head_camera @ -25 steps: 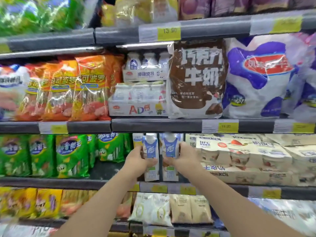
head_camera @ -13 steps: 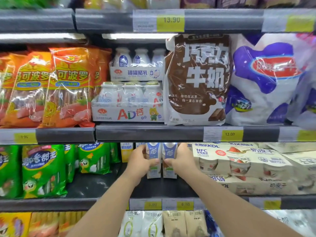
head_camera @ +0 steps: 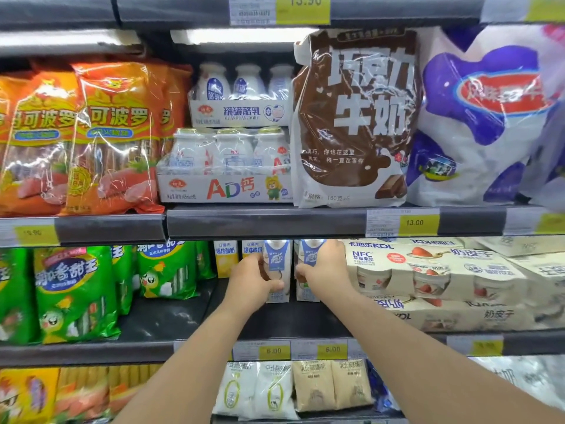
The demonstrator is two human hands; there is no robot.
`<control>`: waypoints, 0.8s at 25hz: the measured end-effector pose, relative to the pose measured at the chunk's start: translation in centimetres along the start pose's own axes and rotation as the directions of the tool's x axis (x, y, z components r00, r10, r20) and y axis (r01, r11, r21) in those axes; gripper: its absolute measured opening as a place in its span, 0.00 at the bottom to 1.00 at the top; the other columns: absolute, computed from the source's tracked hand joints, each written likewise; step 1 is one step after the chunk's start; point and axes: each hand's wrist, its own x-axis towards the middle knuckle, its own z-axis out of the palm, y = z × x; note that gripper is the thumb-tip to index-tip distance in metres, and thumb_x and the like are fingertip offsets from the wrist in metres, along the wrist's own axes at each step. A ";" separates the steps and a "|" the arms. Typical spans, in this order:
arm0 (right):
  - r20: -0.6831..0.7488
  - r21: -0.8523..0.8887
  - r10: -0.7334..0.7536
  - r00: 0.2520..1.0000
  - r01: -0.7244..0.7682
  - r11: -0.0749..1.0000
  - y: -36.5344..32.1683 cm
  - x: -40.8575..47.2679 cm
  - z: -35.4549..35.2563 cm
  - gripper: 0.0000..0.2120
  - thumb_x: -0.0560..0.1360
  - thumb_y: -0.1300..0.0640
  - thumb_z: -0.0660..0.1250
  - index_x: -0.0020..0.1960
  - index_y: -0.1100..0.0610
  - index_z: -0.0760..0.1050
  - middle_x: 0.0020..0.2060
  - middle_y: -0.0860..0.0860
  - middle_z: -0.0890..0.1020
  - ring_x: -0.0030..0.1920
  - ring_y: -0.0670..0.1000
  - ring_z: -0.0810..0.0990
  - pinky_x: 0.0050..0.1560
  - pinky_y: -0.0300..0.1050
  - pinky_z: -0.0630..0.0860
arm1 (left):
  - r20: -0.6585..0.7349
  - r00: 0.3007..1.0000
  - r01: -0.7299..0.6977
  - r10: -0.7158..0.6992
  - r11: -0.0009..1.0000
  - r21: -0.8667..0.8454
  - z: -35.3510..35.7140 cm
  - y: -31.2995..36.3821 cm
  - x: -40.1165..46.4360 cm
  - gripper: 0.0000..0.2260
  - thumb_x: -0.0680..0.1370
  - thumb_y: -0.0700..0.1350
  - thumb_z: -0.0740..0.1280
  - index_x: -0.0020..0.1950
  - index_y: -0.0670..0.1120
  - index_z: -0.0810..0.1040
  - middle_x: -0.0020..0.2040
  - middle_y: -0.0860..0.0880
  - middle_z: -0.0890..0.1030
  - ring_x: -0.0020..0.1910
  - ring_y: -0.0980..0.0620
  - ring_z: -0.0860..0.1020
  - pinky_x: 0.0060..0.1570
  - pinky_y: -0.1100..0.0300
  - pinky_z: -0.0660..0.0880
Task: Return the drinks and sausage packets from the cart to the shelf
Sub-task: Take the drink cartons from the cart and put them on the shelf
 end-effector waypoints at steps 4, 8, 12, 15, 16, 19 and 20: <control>-0.017 -0.089 0.006 1.000 -0.007 0.996 -0.5 -0.3 0.2 0.25 0.71 0.59 0.73 0.61 0.67 0.66 0.59 0.64 0.70 0.60 0.62 0.72 0.60 0.54 0.72 | -0.010 1.000 0.006 -0.006 1.000 0.015 0.1 -0.1 0.1 0.19 0.68 0.42 0.79 0.55 0.49 0.77 0.48 0.53 0.83 0.47 0.54 0.81 0.47 0.60 0.76; 0.002 -0.222 0.070 0.998 -0.068 0.973 -1.3 -0.3 0.0 0.31 0.73 0.53 0.73 0.68 0.63 0.62 0.63 0.58 0.69 0.66 0.56 0.69 0.67 0.48 0.69 | -0.012 1.000 0.010 -0.010 1.000 0.018 0.2 0.2 0.0 0.19 0.68 0.42 0.78 0.53 0.51 0.74 0.48 0.53 0.81 0.48 0.53 0.80 0.49 0.58 0.76; 0.027 -0.163 0.072 0.997 -0.067 0.984 -0.8 -0.7 -0.3 0.32 0.74 0.55 0.73 0.70 0.63 0.60 0.66 0.58 0.68 0.68 0.54 0.68 0.61 0.40 0.67 | -0.010 1.000 0.011 -0.010 1.000 0.025 0.2 0.3 -0.2 0.20 0.69 0.42 0.78 0.57 0.48 0.75 0.51 0.52 0.82 0.50 0.52 0.80 0.52 0.56 0.78; 0.038 -0.161 0.047 0.998 -0.040 0.986 -0.3 -1.4 -0.5 0.31 0.74 0.53 0.73 0.69 0.63 0.61 0.64 0.57 0.69 0.66 0.53 0.69 0.55 0.37 0.67 | -0.005 1.000 0.006 -0.006 1.000 0.024 0.1 0.5 -0.8 0.21 0.69 0.43 0.78 0.58 0.48 0.73 0.50 0.53 0.79 0.49 0.54 0.77 0.50 0.59 0.75; 0.040 -0.160 0.041 0.998 -0.035 0.986 -0.3 -1.8 -0.6 0.32 0.74 0.52 0.73 0.69 0.63 0.61 0.64 0.57 0.69 0.65 0.53 0.70 0.56 0.38 0.70 | 0.003 1.000 0.016 -0.016 0.999 0.032 0.0 0.6 -1.1 0.22 0.69 0.44 0.78 0.58 0.48 0.72 0.50 0.53 0.78 0.49 0.54 0.76 0.50 0.60 0.74; 0.047 -0.145 0.038 0.998 -0.031 0.989 -0.5 -3.1 -0.9 0.34 0.73 0.52 0.73 0.71 0.64 0.60 0.65 0.58 0.69 0.66 0.55 0.70 0.64 0.47 0.73 | 0.059 0.997 0.044 -0.049 0.995 0.085 -0.5 0.2 -1.9 0.26 0.70 0.50 0.77 0.62 0.46 0.71 0.57 0.51 0.80 0.53 0.52 0.78 0.52 0.58 0.75; 0.055 -0.141 0.038 0.998 -0.030 0.990 -0.8 -3.6 -1.0 0.34 0.74 0.52 0.72 0.71 0.63 0.61 0.65 0.58 0.69 0.66 0.54 0.70 0.64 0.48 0.73 | 0.090 0.994 0.055 -0.067 0.990 0.130 -1.0 0.2 -2.3 0.28 0.70 0.53 0.76 0.64 0.45 0.71 0.60 0.50 0.79 0.57 0.50 0.78 0.53 0.57 0.75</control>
